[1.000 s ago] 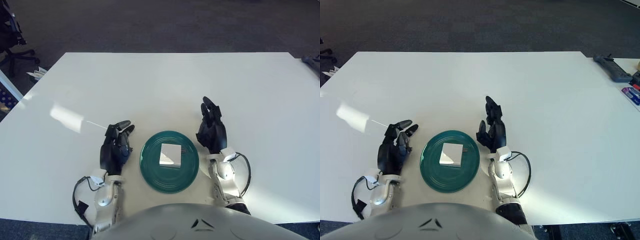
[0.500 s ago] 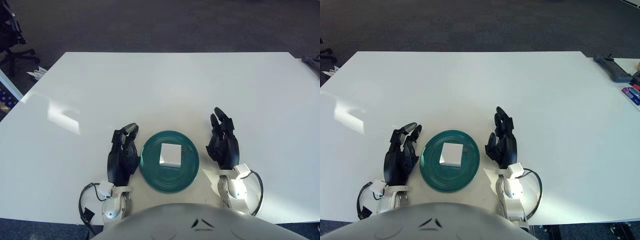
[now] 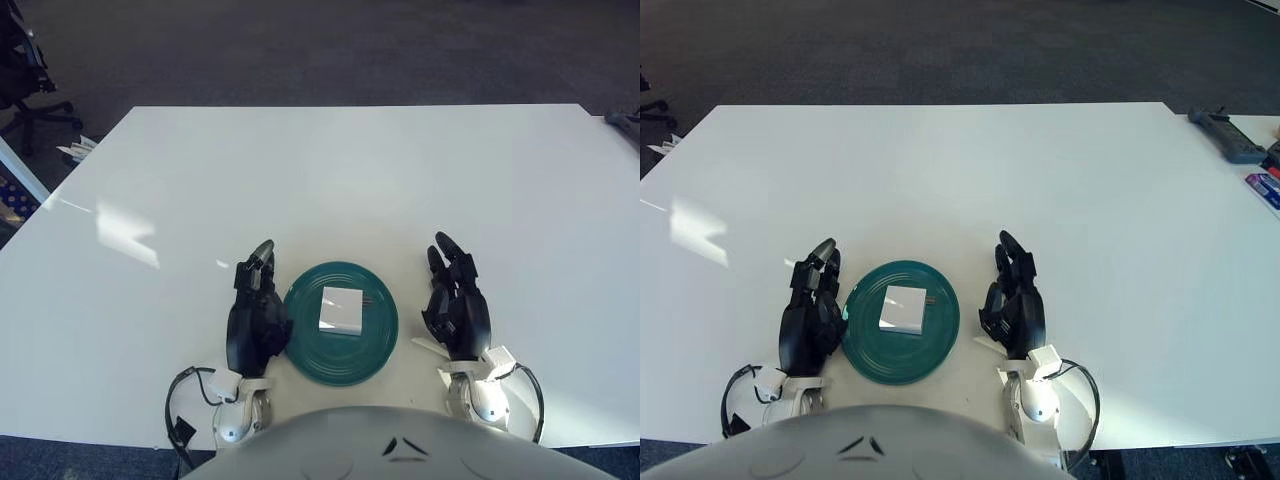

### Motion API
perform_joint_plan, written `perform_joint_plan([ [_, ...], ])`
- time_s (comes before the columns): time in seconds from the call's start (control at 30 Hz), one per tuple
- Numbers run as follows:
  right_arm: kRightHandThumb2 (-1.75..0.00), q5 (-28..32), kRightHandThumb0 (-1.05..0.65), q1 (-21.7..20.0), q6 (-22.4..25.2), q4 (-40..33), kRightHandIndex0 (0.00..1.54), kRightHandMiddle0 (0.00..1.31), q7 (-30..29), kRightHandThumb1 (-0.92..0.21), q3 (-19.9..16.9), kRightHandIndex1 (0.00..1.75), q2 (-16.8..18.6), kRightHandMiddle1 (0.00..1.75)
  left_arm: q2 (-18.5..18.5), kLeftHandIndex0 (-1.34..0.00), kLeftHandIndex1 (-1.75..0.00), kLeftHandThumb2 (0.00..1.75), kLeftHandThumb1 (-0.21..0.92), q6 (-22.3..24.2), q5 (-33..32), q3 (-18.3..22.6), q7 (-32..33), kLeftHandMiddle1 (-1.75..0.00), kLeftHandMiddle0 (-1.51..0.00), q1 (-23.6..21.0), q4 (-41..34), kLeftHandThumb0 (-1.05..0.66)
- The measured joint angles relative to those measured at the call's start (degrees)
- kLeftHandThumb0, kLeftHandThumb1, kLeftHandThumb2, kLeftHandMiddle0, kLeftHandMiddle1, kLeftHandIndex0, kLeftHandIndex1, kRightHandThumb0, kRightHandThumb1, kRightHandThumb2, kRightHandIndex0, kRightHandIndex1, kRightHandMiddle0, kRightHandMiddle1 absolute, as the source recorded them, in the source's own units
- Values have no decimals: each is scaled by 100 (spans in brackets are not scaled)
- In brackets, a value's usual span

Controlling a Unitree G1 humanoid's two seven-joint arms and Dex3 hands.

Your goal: Put the charger into the plate.

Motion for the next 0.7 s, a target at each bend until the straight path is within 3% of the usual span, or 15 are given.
perform_joint_plan([
  [0.53,-85,-57,-73,-2,886,-440,14,0,57,-92,-55,0,-224,48,11,0,-57,85,92,-126,-193,-113,9,-1,-18,84,-17,-97],
  [0.7,-84,-55,-73,4,1162,-593,12,0,75,-92,-51,0,-235,46,19,0,-56,87,92,80,-222,-274,80,0,-17,128,-170,-97],
])
